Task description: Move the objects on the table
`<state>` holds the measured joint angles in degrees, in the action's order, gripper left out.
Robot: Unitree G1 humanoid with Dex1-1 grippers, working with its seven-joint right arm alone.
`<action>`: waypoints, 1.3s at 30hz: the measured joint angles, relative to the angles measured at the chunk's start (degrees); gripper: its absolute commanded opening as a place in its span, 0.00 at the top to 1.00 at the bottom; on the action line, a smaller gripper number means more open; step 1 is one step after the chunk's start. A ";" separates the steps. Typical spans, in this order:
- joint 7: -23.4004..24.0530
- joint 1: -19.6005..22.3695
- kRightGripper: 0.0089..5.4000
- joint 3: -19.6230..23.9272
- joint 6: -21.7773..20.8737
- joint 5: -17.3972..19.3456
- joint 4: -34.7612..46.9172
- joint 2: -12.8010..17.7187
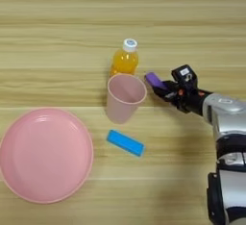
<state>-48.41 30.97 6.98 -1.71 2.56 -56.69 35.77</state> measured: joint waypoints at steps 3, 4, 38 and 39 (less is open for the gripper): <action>0.58 0.35 0.74 -0.23 -0.89 -0.73 -2.69 -0.27; 0.59 0.38 0.74 -0.27 -1.29 -0.87 -3.18 -0.28; -0.19 3.67 0.19 1.73 -3.63 -0.30 -2.88 0.32; -0.63 3.63 0.16 2.02 -3.57 -0.08 -1.44 0.44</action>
<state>-49.04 34.60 9.01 -5.28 2.49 -58.13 36.21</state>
